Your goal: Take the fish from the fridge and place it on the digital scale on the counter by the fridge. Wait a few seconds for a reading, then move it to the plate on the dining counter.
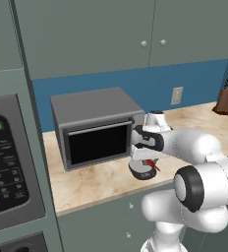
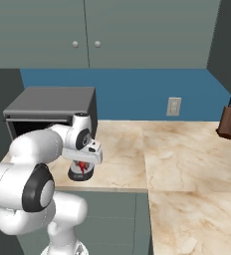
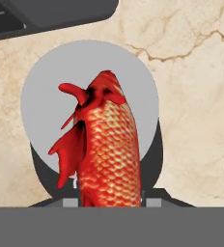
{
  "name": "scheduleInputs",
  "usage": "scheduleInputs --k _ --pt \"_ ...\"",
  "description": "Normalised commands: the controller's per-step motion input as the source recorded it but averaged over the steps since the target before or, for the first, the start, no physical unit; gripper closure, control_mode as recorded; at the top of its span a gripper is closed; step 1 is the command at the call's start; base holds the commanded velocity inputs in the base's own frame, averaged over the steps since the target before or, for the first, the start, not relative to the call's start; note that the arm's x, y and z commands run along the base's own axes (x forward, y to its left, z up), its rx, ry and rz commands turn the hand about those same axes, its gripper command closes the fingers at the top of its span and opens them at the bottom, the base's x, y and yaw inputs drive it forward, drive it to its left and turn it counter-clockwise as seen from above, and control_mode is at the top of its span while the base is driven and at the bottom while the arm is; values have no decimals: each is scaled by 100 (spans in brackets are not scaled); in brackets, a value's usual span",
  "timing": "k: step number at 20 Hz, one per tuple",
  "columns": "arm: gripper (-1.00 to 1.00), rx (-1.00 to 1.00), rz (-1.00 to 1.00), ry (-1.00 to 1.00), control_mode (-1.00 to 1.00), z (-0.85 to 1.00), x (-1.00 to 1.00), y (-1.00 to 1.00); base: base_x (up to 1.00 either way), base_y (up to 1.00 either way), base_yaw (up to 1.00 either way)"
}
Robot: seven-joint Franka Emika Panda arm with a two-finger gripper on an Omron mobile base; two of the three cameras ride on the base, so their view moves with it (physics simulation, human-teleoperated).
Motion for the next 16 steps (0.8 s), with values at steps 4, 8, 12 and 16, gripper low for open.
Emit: scheduleInputs --k 4,8,12,16 --pt "100 -1 0 2 -100 -27 0 2 0 0 0" --pt "100 -1 0 3 -100 -14 1 1 0 0 0" --pt "100 0 0 2 -100 0 2 1 0 0 0" --pt "100 0 0 0 -100 0 17 8 0 0 0"
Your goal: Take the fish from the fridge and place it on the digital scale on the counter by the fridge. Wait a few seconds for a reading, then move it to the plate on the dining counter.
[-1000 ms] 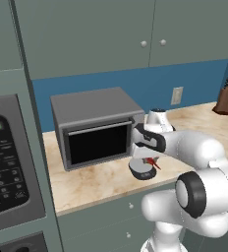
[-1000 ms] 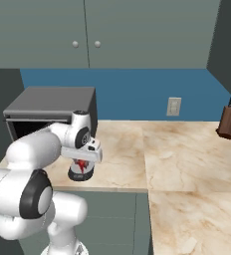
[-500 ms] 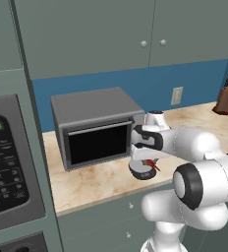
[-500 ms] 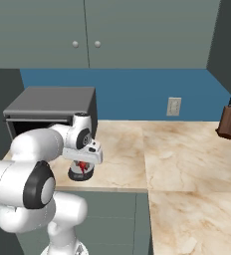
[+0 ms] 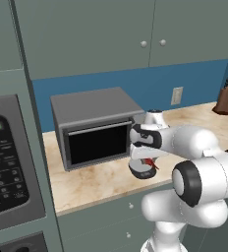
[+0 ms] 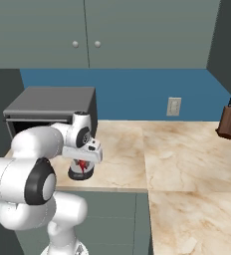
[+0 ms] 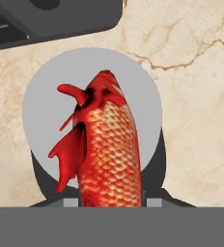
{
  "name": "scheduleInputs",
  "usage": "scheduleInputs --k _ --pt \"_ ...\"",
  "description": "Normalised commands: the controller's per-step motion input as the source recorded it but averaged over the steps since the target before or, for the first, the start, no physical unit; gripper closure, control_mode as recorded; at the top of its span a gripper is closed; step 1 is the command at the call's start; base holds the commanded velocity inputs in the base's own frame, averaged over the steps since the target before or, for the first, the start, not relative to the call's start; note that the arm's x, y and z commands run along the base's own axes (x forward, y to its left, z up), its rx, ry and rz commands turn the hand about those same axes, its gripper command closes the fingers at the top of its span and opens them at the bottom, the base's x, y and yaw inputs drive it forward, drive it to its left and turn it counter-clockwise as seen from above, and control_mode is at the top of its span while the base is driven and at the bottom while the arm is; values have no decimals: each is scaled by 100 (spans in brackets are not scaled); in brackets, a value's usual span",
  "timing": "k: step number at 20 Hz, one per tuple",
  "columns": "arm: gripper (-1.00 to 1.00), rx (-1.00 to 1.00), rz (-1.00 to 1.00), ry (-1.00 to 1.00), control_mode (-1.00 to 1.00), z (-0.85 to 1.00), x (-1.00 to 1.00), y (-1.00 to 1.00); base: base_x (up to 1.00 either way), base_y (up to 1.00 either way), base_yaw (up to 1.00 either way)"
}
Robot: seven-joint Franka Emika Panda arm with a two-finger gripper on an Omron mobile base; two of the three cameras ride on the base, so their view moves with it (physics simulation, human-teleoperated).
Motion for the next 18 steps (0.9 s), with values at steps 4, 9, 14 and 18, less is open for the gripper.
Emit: scheduleInputs --k 4,9,14,18 --pt "100 0 0 0 -100 -1 18 2 0 0 0" --pt "100 0 0 1 -100 -2 5 0 0 0 0" --pt "-100 0 0 1 -100 0 0 0 0 0 0" --pt "-100 0 0 1 -100 0 0 0 0 0 0"
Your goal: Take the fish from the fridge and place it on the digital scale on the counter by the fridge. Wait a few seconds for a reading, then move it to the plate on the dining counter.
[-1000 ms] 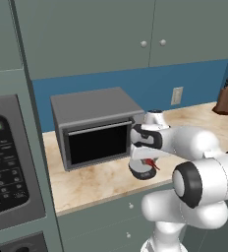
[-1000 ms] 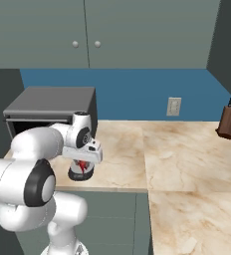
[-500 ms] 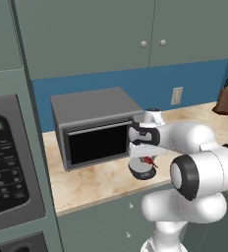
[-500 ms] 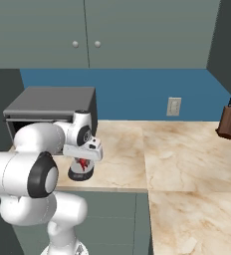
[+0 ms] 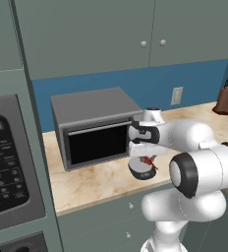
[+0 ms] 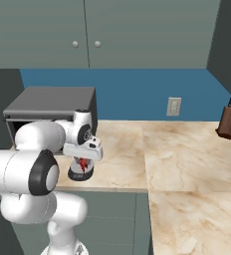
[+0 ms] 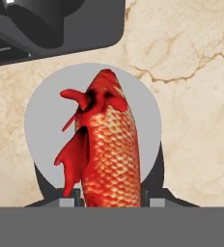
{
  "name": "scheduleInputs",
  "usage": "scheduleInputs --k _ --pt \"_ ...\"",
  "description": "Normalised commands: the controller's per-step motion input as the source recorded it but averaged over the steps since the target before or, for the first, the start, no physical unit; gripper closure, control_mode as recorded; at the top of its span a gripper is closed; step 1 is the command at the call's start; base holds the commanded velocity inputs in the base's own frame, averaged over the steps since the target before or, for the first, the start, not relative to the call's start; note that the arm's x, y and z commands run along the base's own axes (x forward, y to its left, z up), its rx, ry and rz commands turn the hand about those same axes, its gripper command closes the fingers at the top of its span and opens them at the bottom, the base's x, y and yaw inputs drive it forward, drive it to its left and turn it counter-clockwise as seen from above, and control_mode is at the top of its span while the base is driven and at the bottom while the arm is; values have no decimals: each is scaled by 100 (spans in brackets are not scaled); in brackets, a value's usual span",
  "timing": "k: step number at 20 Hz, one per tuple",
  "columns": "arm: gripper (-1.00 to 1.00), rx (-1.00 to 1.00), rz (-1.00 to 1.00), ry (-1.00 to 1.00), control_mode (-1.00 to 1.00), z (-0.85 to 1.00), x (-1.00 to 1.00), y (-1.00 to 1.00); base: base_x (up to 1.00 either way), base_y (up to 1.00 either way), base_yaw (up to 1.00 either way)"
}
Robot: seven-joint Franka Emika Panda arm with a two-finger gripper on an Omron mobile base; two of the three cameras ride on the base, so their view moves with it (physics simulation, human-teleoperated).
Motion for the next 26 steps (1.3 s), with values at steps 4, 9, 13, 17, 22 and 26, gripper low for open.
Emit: scheduleInputs --k 4,9,13,17,22,26 --pt "-100 0 0 2 -100 0 0 0 0 0 0" --pt "-100 0 0 -3 -100 21 -26 0 0 0 0" --pt "-100 3 2 -16 -100 57 -91 0 0 0 0" --pt "-100 1 3 -16 -100 53 -100 0 0 0 0" --pt "-100 0 4 -9 -100 43 -100 0 0 0 0" --pt "-100 0 2 -5 -100 46 -87 0 0 0 0"
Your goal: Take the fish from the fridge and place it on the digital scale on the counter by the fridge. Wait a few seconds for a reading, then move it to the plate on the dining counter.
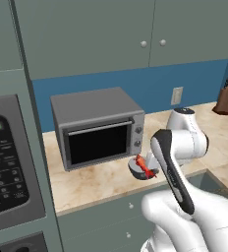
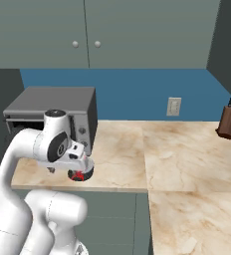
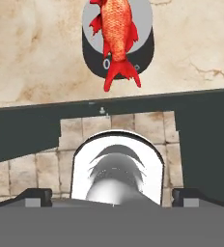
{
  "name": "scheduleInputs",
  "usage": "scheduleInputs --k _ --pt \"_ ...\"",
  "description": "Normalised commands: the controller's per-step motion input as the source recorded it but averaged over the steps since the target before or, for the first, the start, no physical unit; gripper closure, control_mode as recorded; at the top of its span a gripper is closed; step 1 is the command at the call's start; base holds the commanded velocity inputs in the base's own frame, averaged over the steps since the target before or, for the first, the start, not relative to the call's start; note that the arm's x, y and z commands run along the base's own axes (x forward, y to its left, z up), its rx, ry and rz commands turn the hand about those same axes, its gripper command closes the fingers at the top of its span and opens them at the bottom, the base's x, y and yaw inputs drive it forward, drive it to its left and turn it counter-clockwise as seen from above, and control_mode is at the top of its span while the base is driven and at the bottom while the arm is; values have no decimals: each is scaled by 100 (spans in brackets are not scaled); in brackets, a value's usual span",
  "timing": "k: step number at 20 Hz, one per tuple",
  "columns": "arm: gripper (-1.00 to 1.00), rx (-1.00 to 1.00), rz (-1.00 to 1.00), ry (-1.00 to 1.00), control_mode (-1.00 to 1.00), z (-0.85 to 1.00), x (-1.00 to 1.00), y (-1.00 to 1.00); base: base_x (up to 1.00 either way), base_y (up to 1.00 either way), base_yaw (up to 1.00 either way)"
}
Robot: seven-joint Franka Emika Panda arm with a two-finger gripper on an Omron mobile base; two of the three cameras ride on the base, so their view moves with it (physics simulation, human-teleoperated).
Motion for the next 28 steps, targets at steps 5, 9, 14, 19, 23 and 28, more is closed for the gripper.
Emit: scheduleInputs --k 5,9,14,19,23,28 --pt "-100 -1 0 -6 -100 63 -54 0 0 0 0" --pt "-100 0 0 -7 -100 58 -30 0 0 0 0" --pt "-100 0 0 0 -100 0 0 0 0 0 0" --pt "-100 0 0 0 -100 0 0 0 0 0 0" --pt "-100 0 0 0 -100 0 0 0 0 0 0" --pt "-100 0 0 0 -100 0 0 0 0 0 0"
